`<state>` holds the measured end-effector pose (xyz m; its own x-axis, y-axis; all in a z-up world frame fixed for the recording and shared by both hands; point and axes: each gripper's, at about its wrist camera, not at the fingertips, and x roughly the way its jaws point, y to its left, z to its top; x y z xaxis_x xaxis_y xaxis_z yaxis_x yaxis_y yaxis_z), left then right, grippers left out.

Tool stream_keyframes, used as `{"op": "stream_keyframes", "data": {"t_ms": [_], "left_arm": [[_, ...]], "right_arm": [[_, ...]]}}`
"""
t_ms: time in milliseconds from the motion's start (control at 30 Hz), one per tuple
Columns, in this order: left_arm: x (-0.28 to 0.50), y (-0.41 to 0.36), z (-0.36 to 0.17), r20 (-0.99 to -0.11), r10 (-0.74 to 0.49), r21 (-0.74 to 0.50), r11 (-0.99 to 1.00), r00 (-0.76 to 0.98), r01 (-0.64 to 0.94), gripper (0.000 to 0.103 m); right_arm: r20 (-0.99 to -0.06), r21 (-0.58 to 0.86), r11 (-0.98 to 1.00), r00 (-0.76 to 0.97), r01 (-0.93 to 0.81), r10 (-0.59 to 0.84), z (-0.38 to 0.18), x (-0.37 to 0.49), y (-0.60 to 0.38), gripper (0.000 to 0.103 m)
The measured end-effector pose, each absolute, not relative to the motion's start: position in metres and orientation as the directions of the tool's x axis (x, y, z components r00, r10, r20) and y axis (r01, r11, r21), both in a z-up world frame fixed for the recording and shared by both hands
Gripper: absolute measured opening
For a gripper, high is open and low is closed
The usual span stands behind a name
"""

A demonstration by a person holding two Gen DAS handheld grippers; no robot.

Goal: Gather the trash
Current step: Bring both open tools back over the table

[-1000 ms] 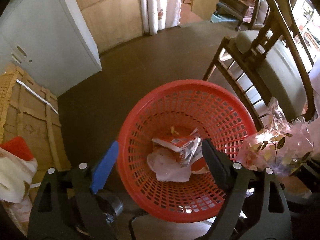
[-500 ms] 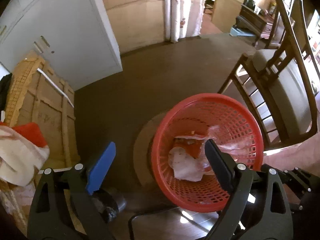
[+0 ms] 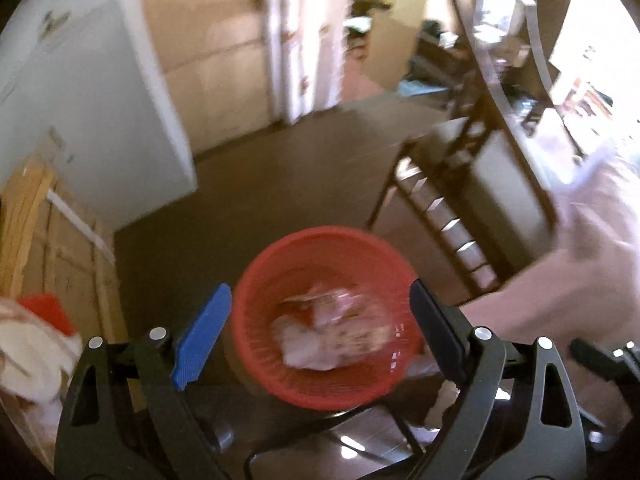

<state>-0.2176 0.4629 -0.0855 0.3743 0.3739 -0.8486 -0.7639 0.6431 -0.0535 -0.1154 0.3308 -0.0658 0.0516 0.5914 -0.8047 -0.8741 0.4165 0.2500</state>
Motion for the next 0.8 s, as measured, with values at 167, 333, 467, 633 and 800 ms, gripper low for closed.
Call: {"op": "stream_keyframes", "data": {"t_ms": [167,333,467,633,800], "left_arm": [[-0.177,0.396,-0.038,-0.788,0.361,-0.031,0.787,0.499,-0.617,0.088],[-0.131,0.316,-0.006,-0.762,0.257,-0.037,0.899,0.594,-0.437,0.088],[-0.094,0.247,0.018,-0.748,0.158,-0.030,0.962,0.645,-0.271,0.088],[-0.056,0.163,0.051,-0.710,0.066,-0.004,0.995,0.701,-0.098,0.088],[-0.006,0.091,0.087,-0.680,-0.044,-0.011,0.999,0.732,0.049,0.088]], "right_arm": [[-0.739,0.231,0.560,0.231,-0.795,0.633,-0.011,-0.086,0.232,0.074],[-0.706,0.183,0.740,0.437,-0.647,0.557,0.025,-0.057,0.124,0.079],[-0.687,0.160,0.836,0.548,-0.525,0.476,0.046,-0.041,0.041,0.079],[-0.665,0.145,0.919,0.651,-0.368,0.365,0.075,-0.034,-0.068,0.079],[-0.631,0.053,0.971,0.746,-0.232,0.213,0.106,-0.025,-0.147,0.079]]}}
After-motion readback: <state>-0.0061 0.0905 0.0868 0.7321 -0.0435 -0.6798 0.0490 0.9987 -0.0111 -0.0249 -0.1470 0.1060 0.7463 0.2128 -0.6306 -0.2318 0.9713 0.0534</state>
